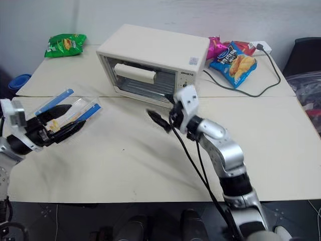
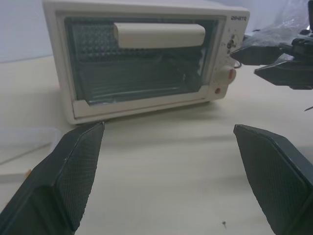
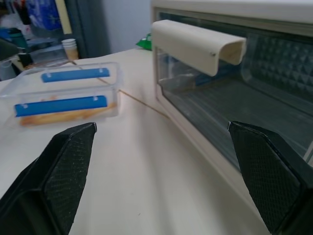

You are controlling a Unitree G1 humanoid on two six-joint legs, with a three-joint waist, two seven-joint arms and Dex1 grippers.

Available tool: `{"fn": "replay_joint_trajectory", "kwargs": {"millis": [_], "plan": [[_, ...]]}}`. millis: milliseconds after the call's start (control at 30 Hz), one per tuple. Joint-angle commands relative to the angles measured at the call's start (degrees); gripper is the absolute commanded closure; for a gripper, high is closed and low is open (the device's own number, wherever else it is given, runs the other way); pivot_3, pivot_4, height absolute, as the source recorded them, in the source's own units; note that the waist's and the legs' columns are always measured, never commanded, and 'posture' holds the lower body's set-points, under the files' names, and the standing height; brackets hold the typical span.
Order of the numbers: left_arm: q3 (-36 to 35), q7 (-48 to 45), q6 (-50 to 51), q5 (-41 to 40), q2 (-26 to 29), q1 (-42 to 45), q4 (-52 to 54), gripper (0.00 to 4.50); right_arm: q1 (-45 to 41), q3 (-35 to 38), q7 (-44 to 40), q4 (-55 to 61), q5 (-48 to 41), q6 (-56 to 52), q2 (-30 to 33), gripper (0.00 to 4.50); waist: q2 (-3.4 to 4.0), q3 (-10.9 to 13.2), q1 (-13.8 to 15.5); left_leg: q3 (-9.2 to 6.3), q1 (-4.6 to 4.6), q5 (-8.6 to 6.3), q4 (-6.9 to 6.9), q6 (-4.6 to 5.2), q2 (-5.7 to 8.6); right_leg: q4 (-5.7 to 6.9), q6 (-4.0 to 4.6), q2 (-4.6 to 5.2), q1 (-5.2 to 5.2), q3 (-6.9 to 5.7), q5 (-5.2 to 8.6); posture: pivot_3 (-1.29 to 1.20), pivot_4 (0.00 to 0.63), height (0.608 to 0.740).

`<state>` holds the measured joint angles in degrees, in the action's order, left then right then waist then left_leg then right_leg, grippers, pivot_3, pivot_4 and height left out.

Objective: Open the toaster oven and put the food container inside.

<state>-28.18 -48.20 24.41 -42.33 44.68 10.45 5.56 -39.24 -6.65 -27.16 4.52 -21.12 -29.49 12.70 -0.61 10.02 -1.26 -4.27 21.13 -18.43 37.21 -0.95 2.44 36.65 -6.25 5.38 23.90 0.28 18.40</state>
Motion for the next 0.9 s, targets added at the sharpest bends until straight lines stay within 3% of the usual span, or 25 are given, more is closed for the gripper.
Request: {"fn": "replay_joint_trajectory", "kwargs": {"millis": [33,233,533,867,900], "plan": [[-1.7,0.8,-0.1,-0.6,-0.7,-0.4,0.7,0.0,-2.5,-0.2,1.2,-1.4,1.5,0.2,-1.7,0.01,0.0,0.0,-0.3,0.0,0.03,0.0,0.0,0.0,0.0,0.01,0.0,0.0,0.01,-0.01,0.0,0.0,0.15,0.74],[-0.7,2.5,-0.2,0.0,-3.2,-1.0,2.4,0.0,-7.2,-1.1,3.1,-7.4,4.5,2.7,-6.8,0.01,0.0,0.0,-1.2,0.11,0.08,0.01,-0.01,-0.01,0.0,0.19,-0.01,-0.01,0.18,0.01,-0.01,0.0,0.15,0.74],[-0.6,4.1,0.2,-0.5,-4.4,-0.6,3.1,0.0,-9.8,-0.9,2.5,-10.7,6.5,6.3,-9.1,0.01,0.0,0.0,-1.7,0.13,0.18,0.03,0.0,-0.05,0.0,0.31,-0.01,0.01,0.34,0.02,-0.01,0.0,0.15,0.74],[-3.1,5.4,3.7,-4.0,-4.4,3.6,-1.0,0.0,-6.2,-9.1,-12.2,-5.0,6.8,11.1,-6.7,0.01,-0.01,0.0,-2.1,0.24,0.21,0.03,-0.06,-0.06,-0.03,0.38,-0.01,0.0,0.51,0.0,-0.01,0.0,0.15,0.74],[-3.9,5.6,4.1,-4.8,-4.2,5.0,-2.2,0.19,-5.3,-9.7,-13.5,-4.0,6.7,10.7,-6.1,0.0,0.0,0.0,-2.1,0.24,0.23,0.03,-0.04,-0.06,-0.02,0.37,-0.01,-0.01,0.51,0.01,-0.01,0.0,0.15,0.74]]}}
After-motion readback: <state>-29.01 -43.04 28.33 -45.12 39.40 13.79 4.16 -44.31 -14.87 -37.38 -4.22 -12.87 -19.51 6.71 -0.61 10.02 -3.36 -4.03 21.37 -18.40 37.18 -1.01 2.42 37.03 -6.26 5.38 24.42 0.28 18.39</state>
